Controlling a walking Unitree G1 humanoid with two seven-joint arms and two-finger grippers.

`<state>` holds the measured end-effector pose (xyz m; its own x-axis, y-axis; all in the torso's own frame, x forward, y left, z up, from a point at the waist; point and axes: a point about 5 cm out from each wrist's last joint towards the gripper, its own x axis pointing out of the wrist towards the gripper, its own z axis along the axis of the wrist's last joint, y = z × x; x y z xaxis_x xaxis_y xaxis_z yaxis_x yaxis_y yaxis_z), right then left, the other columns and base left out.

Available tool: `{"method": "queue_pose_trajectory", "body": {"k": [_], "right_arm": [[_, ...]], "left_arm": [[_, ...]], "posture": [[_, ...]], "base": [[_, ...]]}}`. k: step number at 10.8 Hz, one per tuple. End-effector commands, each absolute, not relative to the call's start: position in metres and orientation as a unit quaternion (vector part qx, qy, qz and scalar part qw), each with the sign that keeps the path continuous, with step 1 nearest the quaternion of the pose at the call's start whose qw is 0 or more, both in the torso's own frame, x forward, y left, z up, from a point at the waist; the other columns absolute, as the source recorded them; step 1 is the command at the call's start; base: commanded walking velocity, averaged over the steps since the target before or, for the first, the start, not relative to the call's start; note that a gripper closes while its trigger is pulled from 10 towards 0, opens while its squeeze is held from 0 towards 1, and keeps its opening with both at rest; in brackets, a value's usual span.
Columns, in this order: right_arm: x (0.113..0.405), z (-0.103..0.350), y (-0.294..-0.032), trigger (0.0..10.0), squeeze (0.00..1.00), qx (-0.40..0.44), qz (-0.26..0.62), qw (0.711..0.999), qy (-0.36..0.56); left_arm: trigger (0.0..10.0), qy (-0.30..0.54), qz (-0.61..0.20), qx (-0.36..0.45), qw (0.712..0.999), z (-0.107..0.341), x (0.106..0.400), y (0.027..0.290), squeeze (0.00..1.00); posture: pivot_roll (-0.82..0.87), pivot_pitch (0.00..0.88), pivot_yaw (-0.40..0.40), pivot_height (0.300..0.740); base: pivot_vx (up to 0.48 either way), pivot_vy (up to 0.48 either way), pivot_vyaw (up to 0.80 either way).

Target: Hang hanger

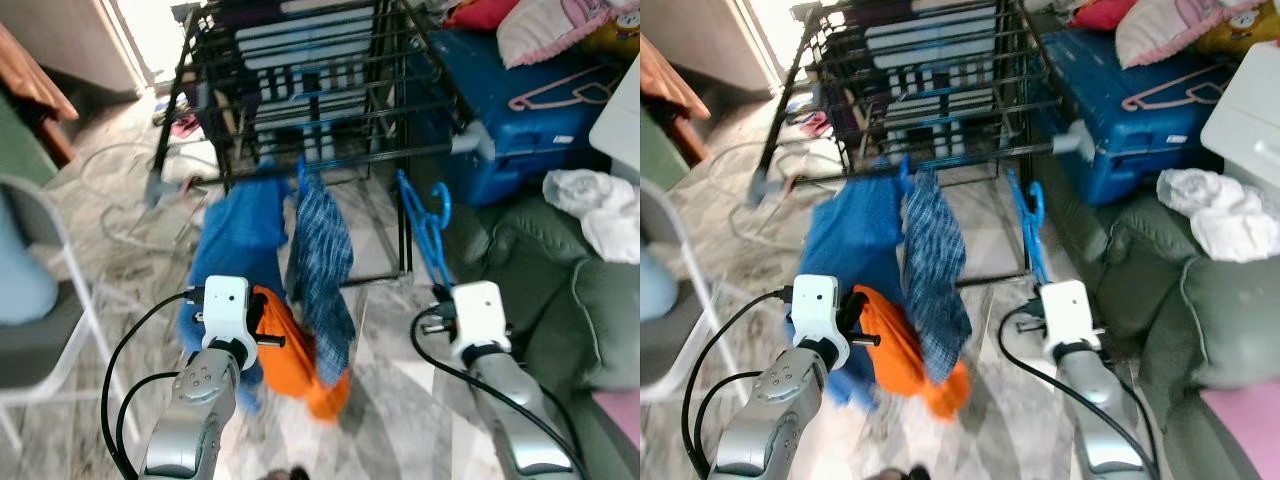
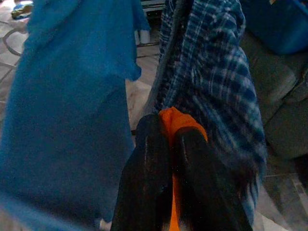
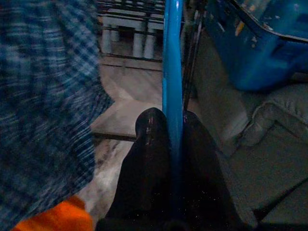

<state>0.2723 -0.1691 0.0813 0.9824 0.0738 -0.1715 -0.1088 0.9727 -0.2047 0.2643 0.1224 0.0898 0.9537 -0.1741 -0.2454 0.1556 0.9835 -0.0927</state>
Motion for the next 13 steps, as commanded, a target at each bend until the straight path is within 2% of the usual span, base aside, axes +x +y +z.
{"method": "queue_pose_trajectory", "body": {"k": [1,5,10,13], "right_arm": [[0.275,0.089,-0.161,10.0,0.0,-0.104,0.062,0.99,0.068],[0.279,0.091,-0.164,10.0,0.0,-0.107,0.057,0.99,0.069],[0.308,0.094,-0.145,10.0,0.0,-0.092,0.075,0.991,0.056],[0.315,0.082,-0.135,10.0,0.0,-0.09,0.105,0.987,0.08]], "left_arm": [[10.0,0.119,-0.071,-0.028,0.99,0.095,0.264,0.128,0.0],[10.0,0.122,-0.065,-0.024,0.99,0.092,0.268,0.126,0.0],[10.0,0.099,-0.028,-0.007,0.995,0.093,0.29,0.141,0.0],[10.0,0.086,0.026,-0.013,0.996,0.085,0.291,0.163,0.0]], "posture": [[-0.16,0.035,0.125,0.74],[-0.17,0.016,0.124,0.74],[-0.14,0.0,0.123,0.74],[-0.1,0.0,0.078,0.74]], "base": [[-0.368,0.0,0.0],[-0.367,0.0,0.0],[-0.344,0.0,0.0],[0.0,0.0,0.0]]}}
